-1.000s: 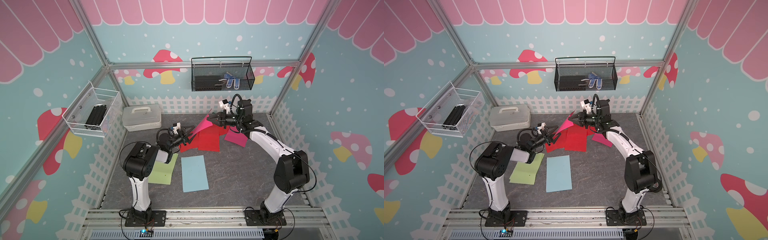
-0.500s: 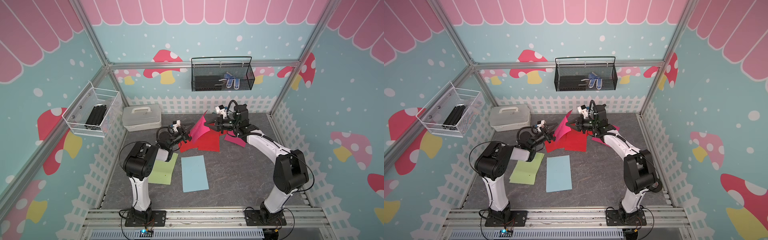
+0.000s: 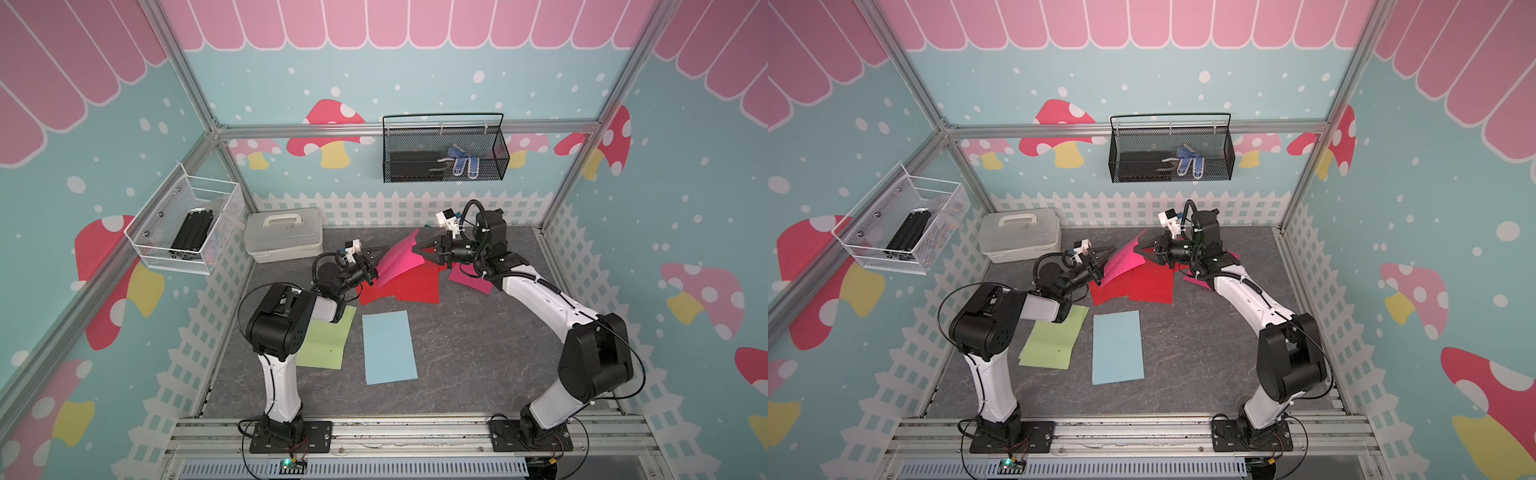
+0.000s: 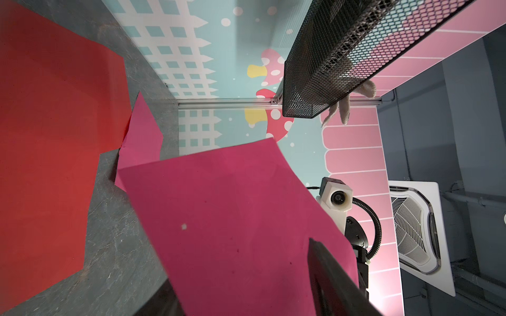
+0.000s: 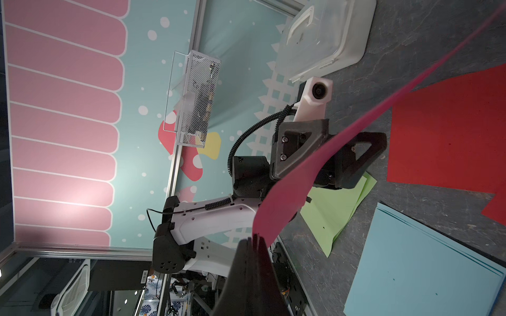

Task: Sort the scattered colored papers by color
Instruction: Pick up the colored paper from the center of the board.

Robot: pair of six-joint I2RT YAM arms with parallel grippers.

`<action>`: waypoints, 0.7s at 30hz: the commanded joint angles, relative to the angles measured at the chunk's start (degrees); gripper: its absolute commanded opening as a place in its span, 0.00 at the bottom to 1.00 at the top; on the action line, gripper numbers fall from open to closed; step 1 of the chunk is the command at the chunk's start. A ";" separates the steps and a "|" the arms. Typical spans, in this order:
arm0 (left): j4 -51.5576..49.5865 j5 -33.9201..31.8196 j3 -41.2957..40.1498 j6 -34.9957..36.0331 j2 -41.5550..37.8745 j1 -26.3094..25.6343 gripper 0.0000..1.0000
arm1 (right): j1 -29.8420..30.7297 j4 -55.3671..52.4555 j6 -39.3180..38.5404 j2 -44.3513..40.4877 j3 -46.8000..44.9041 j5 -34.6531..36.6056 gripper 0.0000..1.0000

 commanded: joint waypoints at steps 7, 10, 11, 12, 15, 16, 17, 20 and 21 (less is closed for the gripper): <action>3.35 0.49 -0.20 -0.95 -2.25 0.44 0.54 | 0.38 -6.80 -5.01 0.57 -1.17 1.08 0.00; 3.35 0.66 -0.12 -0.88 -2.48 0.50 0.53 | 0.30 -9.47 -6.87 0.61 -0.97 1.77 0.00; 3.26 0.71 -0.12 -0.90 -2.61 0.60 0.53 | 0.26 -10.40 -7.46 0.70 -0.87 2.10 0.00; 3.34 0.81 -0.12 -0.89 -2.66 0.61 0.52 | 0.21 -11.13 -7.86 0.84 -0.87 2.40 0.00; 3.26 1.02 -0.27 -0.76 -3.01 0.68 0.50 | -0.10 -11.85 -8.38 1.50 -1.12 2.86 0.00; 3.26 1.15 -0.40 -0.76 -3.14 0.67 0.50 | -0.14 -11.84 -8.44 1.73 -1.17 2.86 0.00; 3.25 1.17 -0.54 -0.73 -3.25 0.63 0.49 | -0.23 -11.74 -8.42 2.08 -1.04 2.85 0.00; 3.26 1.46 -0.74 -0.47 -3.45 0.70 0.48 | -0.30 -11.58 -8.54 2.72 -0.79 2.89 0.00; 3.26 1.46 -0.82 -0.47 -3.53 0.70 0.48 | -0.32 -11.51 -8.45 2.89 -0.78 2.85 0.00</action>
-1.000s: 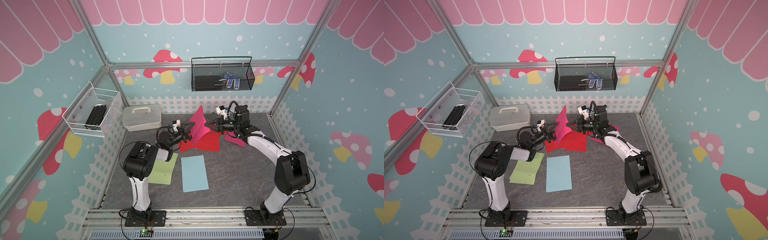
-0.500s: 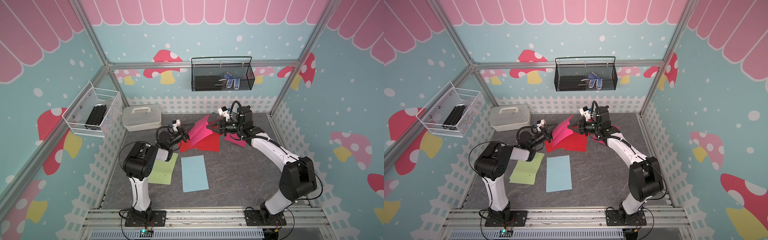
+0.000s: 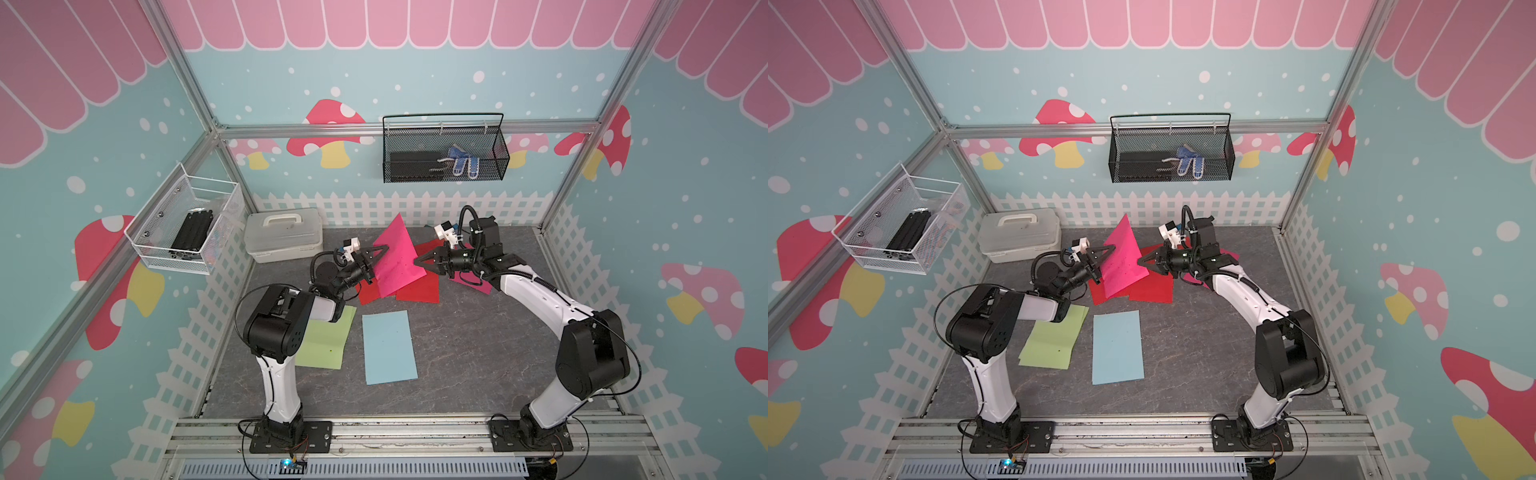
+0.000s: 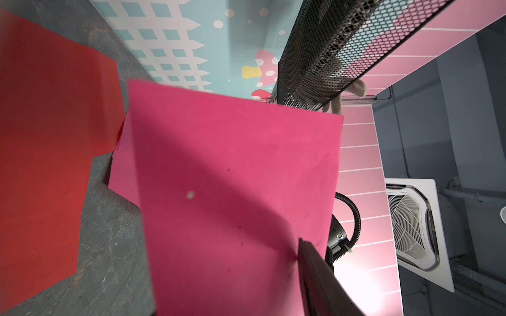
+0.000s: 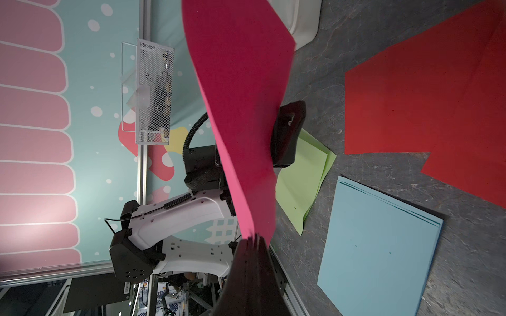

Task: Sort the scattered colored papers by color
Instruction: Pick up the colored paper from the center of the board.

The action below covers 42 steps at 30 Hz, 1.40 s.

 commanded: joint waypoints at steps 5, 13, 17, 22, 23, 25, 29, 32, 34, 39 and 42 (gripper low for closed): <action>3.02 1.54 -0.86 -0.12 -2.10 0.66 0.47 | -1.70 -0.50 -0.60 -0.09 -0.95 2.56 0.00; 3.01 2.05 -0.78 -0.11 -2.05 0.79 0.46 | -3.57 -1.02 -1.36 0.70 -0.17 1.51 0.00; 2.93 2.39 -0.82 -0.12 -2.11 0.75 0.42 | -3.70 -1.09 -1.63 1.60 0.27 1.15 0.00; 2.93 2.76 -0.62 -0.03 -2.12 0.59 0.31 | -3.71 -1.35 -2.19 1.99 0.58 1.15 0.00; 2.93 2.76 -0.60 -0.03 -2.10 0.65 0.30 | -3.71 -1.56 -2.31 2.05 0.54 -0.29 0.00; 2.93 2.91 -0.52 -0.02 -2.10 0.60 0.29 | -3.70 -1.67 -2.64 2.08 0.54 -0.62 0.00; 2.84 3.37 -0.34 -0.03 -2.10 0.40 0.29 | -3.70 -2.33 -3.42 2.25 0.71 -1.02 0.00; 2.69 3.77 -0.42 0.10 -2.20 0.33 0.24 | -3.78 -2.87 -3.96 2.68 0.98 -1.55 0.00; 2.33 4.06 -0.52 0.24 -2.34 0.32 0.17 | -3.75 -3.54 -4.42 2.86 1.15 -1.64 0.00; 1.92 4.25 -0.95 0.54 -2.61 0.23 0.09 | -3.84 -5.24 -5.86 3.37 2.22 -1.58 0.00; 1.32 4.42 -1.13 0.84 -2.90 0.22 0.07 | -3.97 -5.94 -6.26 3.66 2.56 -1.57 0.00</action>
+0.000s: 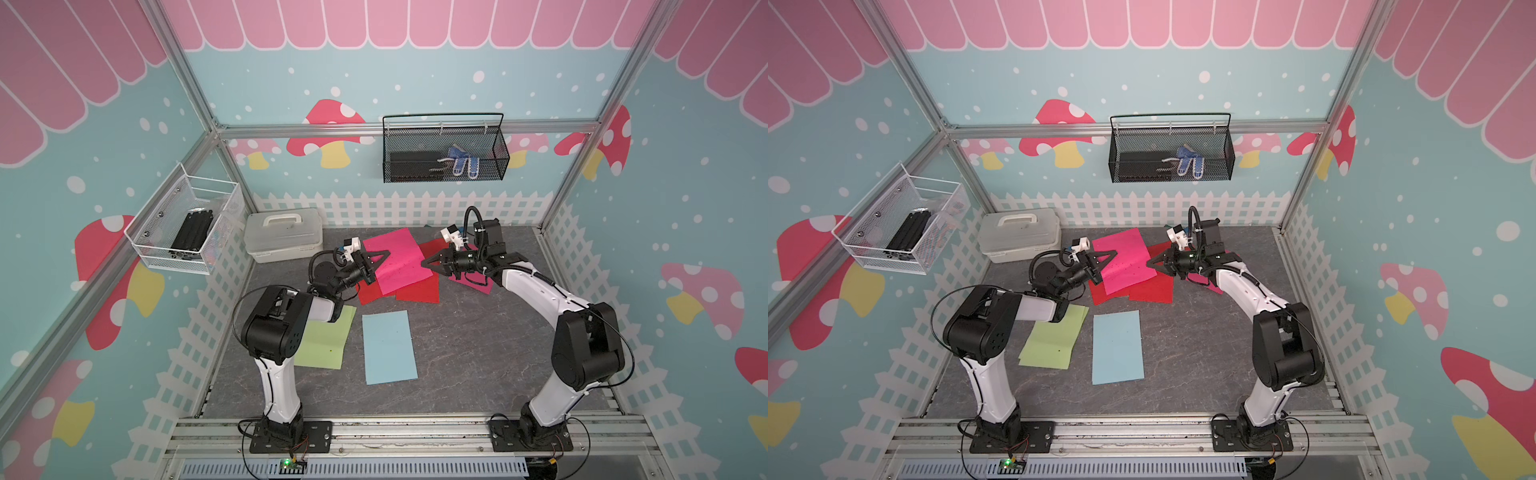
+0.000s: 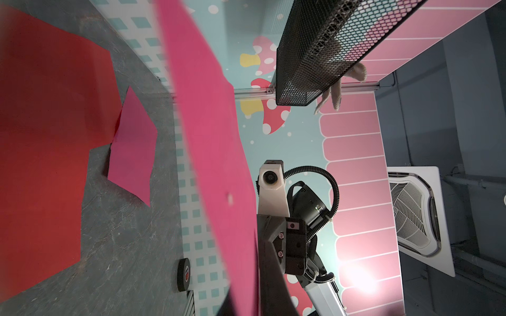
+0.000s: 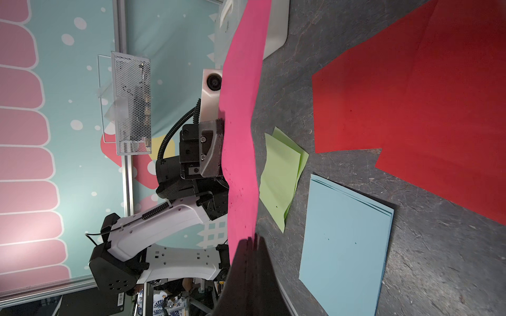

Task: Sort the scattered colored papers by color
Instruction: Pick up the colored paper from the center of the board.

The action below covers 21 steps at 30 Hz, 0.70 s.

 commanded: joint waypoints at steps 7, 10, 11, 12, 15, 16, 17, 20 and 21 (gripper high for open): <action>-0.01 1.90 -0.29 0.82 -2.12 -0.11 0.00 | -0.67 -5.21 -4.29 -0.90 2.29 0.99 0.38; -2.03 2.66 0.12 2.22 -2.37 -0.19 0.00 | -0.98 -10.84 -8.19 -2.17 3.90 4.10 0.42; -2.85 2.99 0.34 2.73 -2.56 -0.21 0.00 | -1.05 -12.80 -9.44 -2.60 4.40 5.12 0.43; -3.89 3.39 0.65 3.30 -2.68 -0.31 0.00 | -1.13 -15.32 -11.19 -3.28 5.11 6.93 0.43; -9.28 4.30 1.43 6.90 -3.94 -0.95 0.00 | -1.11 -24.83 -17.90 -5.97 7.91 15.53 0.47; -12.56 4.54 1.91 9.14 -4.71 -1.40 0.00 | -1.15 -28.16 -20.04 -7.03 8.78 19.65 0.48; -16.67 4.64 2.43 11.96 -5.49 -1.87 0.00 | -1.13 -30.43 -21.48 -8.04 9.29 23.14 0.48; -33.39 3.74 5.50 22.73 -8.16 -4.79 0.00 | -1.37 -33.74 -23.79 -10.73 8.71 28.43 0.49; -39.42 2.61 6.91 26.49 -8.88 -6.15 0.00 | -1.42 -34.21 -23.95 -11.48 8.09 28.87 0.49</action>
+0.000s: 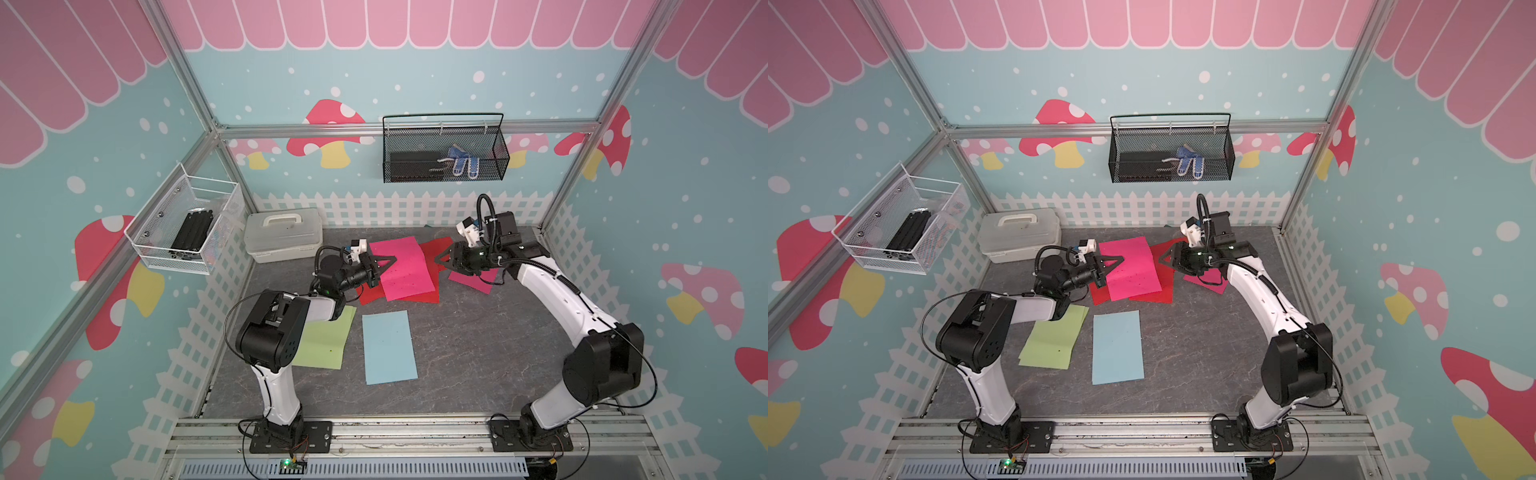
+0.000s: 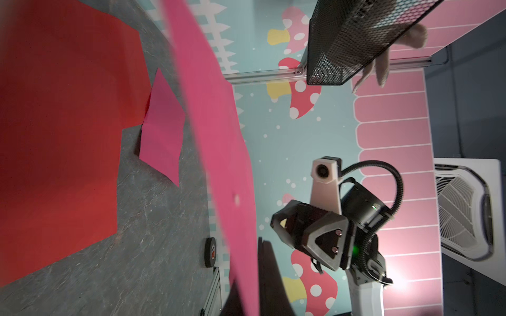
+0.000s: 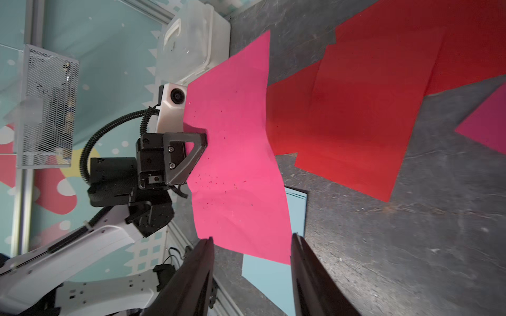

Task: Sort the scattered colored papers by color
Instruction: Pick up the colored paper from the center of the board, then place the colored paper at the center of the board.

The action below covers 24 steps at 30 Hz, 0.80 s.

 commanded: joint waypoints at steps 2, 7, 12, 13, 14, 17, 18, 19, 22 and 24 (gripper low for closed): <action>-25.70 -2.10 6.62 18.22 -4.16 -5.37 0.00 | -0.35 -8.15 -5.53 -3.72 -1.06 8.59 0.49; -33.19 -6.78 9.93 22.01 -2.07 -13.04 0.00 | -0.43 -8.75 -6.49 -6.45 -3.81 11.81 0.51; -21.76 -11.02 5.49 13.88 2.88 -17.69 0.00 | -0.52 -8.61 -6.55 -7.01 -5.52 11.48 0.51; -18.90 -12.12 4.59 11.62 4.02 -18.53 0.00 | -0.51 -8.62 -6.63 -7.07 -5.84 11.37 0.51; -16.50 -12.81 4.00 10.19 5.07 -19.27 0.00 | -0.48 -8.62 -6.67 -7.18 -6.04 11.35 0.51; -15.03 -14.85 3.44 8.89 7.99 -21.58 0.00 | -0.52 -8.62 -6.93 -7.49 -6.42 11.29 0.51; -15.23 -15.82 3.26 8.89 8.85 -22.55 0.00 | -0.51 -8.59 -6.98 -7.61 -6.42 11.19 0.51; -15.56 -16.58 3.39 8.80 9.72 -23.45 0.00 | -0.52 -8.48 -7.03 -7.74 -6.59 11.17 0.51; -16.71 -18.66 4.05 8.60 11.80 -26.20 0.00 | -0.51 -8.29 -7.01 -7.82 -7.24 11.11 0.51; -19.24 -20.34 4.75 9.46 11.96 -27.71 0.00 | -0.46 -7.95 -6.89 -7.99 -7.97 10.77 0.51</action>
